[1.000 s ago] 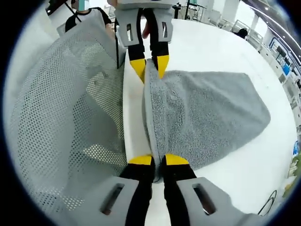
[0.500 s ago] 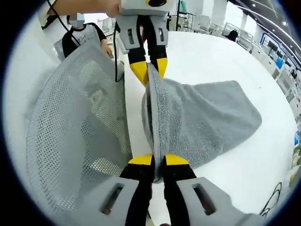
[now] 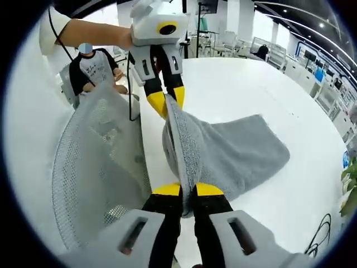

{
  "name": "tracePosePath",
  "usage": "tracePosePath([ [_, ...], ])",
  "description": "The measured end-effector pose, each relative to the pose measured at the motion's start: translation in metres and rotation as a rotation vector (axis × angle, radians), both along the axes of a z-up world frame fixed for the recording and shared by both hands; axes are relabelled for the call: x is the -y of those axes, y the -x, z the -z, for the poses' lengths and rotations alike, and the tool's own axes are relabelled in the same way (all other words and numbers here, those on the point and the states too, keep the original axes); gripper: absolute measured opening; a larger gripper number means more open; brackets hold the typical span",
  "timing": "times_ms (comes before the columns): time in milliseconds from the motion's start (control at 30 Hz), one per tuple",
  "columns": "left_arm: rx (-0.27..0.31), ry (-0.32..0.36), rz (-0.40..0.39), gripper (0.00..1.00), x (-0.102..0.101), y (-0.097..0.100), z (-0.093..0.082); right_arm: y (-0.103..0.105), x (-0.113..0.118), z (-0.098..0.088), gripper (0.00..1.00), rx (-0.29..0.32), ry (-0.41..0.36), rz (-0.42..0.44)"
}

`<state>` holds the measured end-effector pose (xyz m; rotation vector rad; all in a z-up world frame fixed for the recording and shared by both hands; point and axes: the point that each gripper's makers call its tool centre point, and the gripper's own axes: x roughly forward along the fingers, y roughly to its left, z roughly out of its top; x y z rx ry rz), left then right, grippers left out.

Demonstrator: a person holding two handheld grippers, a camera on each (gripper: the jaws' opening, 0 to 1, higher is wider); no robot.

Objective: Fold the towel on the table until its edges align and the towel forms a compact rectangular stack.

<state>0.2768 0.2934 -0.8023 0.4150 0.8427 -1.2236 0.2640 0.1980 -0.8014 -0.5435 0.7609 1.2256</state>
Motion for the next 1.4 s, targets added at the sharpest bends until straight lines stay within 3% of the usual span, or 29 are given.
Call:
tracePosePath([
  [400,-0.010,0.053,-0.015,0.11,0.003,-0.016,-0.029,-0.005,0.000,-0.019,0.05,-0.085,-0.053,0.034],
  [633,-0.001,0.091,-0.112,0.11,0.004,-0.047,-0.037,-0.023,0.000,-0.028,0.05,-0.100,-0.074,0.079],
  [1400,-0.020,0.134,-0.329,0.11,0.000,-0.116,-0.039,-0.122,-0.001,-0.048,0.05,0.115,-0.118,0.247],
])
